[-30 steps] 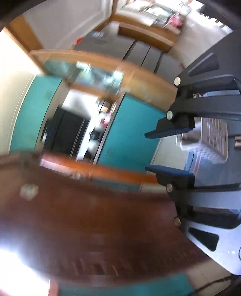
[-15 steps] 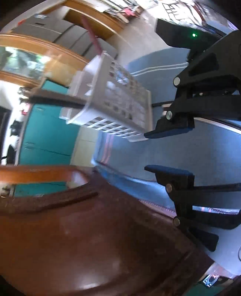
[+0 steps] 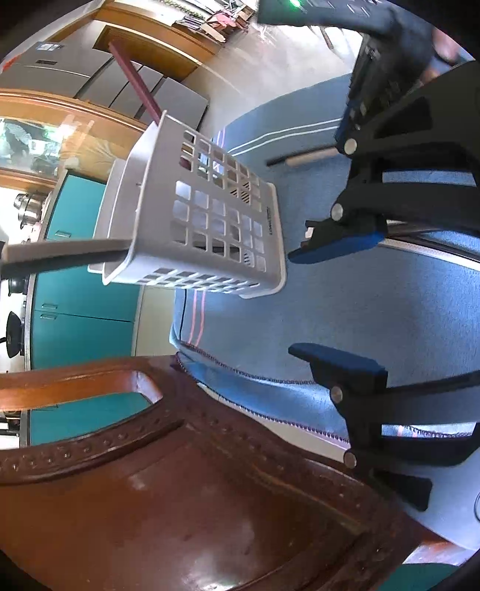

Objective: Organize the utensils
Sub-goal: 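Lower the right tool around a black chopstick while the left tool reaches a light wooden one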

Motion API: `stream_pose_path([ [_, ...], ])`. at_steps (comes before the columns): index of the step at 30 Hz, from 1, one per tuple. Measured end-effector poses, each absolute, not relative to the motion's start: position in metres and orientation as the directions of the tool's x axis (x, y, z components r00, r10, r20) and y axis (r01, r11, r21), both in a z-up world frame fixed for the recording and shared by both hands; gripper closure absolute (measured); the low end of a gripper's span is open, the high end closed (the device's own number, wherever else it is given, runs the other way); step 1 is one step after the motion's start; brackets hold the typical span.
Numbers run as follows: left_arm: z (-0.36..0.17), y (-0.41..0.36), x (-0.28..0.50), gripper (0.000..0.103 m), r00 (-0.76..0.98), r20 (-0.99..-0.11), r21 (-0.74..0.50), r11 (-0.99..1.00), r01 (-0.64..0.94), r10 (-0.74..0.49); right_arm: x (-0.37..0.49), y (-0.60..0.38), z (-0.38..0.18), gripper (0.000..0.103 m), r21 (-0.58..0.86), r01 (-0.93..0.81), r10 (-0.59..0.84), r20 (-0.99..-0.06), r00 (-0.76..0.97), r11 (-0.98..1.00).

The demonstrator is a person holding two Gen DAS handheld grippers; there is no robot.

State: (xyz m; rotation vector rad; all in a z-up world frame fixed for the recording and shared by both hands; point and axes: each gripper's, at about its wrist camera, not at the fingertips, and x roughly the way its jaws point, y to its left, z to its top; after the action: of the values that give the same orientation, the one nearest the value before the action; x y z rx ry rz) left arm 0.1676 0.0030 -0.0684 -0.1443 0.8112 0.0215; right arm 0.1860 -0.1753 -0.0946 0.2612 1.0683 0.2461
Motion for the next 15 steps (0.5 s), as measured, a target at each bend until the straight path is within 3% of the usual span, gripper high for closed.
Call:
stream_pose_path([
  [2,-0.070,-0.001,0.168,0.055,0.688,-0.725,-0.112,0.992,-0.065,-0.037,0.181,-0.183,-0.088,0.091,0.417,-0.085,0.406,-0.783,0.471,0.905],
  [5,-0.072,-0.009,0.169,0.050,0.684,-0.729,-0.095,0.994,-0.054,-0.033,0.189,-0.183,-0.078,0.087,0.426,-0.082,0.410,-0.774,0.483,0.901],
  [15,-0.080,-0.029,0.166,0.045,0.676,-0.737,-0.045,0.999,-0.012,-0.025,0.196,-0.168,-0.086,0.083,0.214,-0.097,0.235,-0.855,0.462,0.972],
])
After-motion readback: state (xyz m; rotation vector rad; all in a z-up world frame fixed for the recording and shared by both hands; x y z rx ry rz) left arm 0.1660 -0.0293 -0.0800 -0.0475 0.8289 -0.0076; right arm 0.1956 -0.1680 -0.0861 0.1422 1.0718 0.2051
